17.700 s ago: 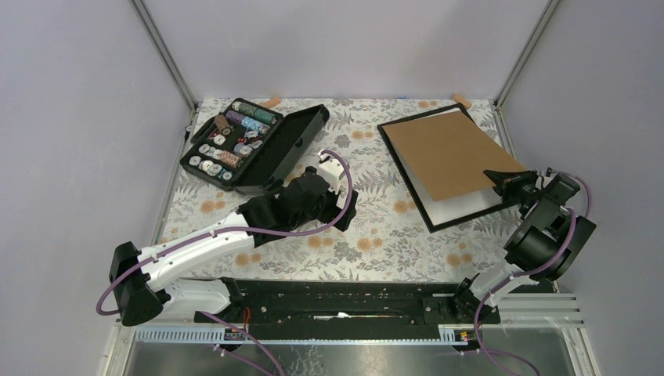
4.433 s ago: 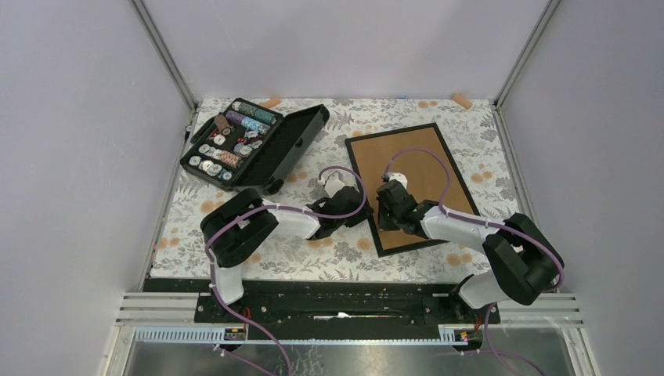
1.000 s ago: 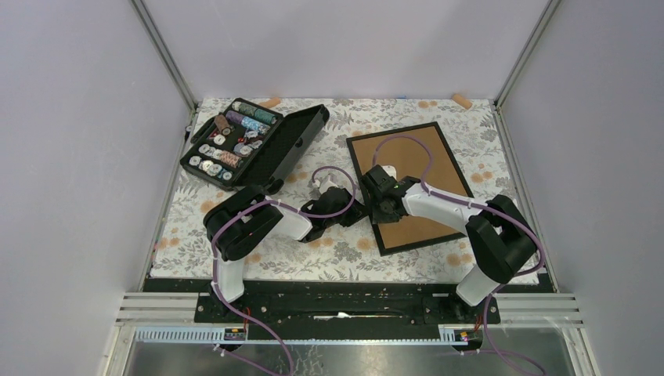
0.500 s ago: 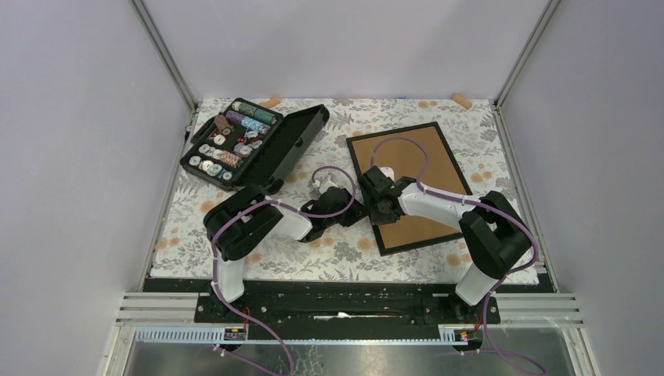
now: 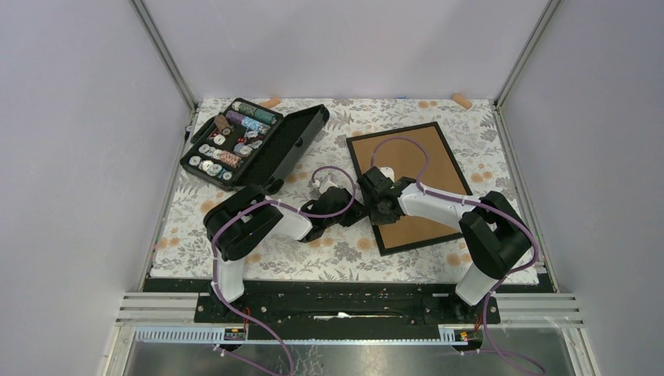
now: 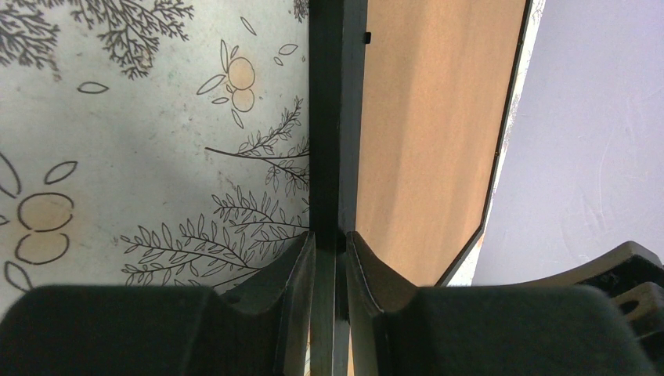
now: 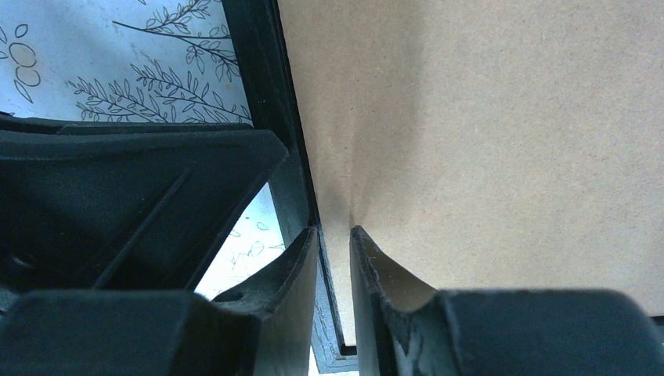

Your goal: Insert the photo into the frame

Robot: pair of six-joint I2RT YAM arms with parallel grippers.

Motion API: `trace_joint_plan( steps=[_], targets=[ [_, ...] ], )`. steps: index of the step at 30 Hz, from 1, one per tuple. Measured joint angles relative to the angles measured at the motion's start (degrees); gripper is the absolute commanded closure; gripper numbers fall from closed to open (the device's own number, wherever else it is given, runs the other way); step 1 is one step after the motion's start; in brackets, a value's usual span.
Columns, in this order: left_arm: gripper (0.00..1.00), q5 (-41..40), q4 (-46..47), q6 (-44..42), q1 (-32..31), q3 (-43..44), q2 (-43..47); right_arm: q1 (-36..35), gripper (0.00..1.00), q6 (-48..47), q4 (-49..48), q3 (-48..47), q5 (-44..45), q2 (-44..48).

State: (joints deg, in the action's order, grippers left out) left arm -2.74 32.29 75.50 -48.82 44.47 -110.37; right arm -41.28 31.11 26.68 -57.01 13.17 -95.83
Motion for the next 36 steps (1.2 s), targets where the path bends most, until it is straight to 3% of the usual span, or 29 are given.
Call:
trace_joint_plan(
  steps=[27, 36],
  targets=[
    [0.75, 0.4, 0.0, 0.0, 0.2, 0.0, -0.1, 0.4, 0.75, 0.5, -1.0, 1.1, 1.8, -0.2],
    [0.77, 0.5, 0.0, -0.1, 0.2, 0.0, -0.1, 0.3, 0.69, 0.2, 1.7, -2.5, 4.0, -4.7]
  ],
)
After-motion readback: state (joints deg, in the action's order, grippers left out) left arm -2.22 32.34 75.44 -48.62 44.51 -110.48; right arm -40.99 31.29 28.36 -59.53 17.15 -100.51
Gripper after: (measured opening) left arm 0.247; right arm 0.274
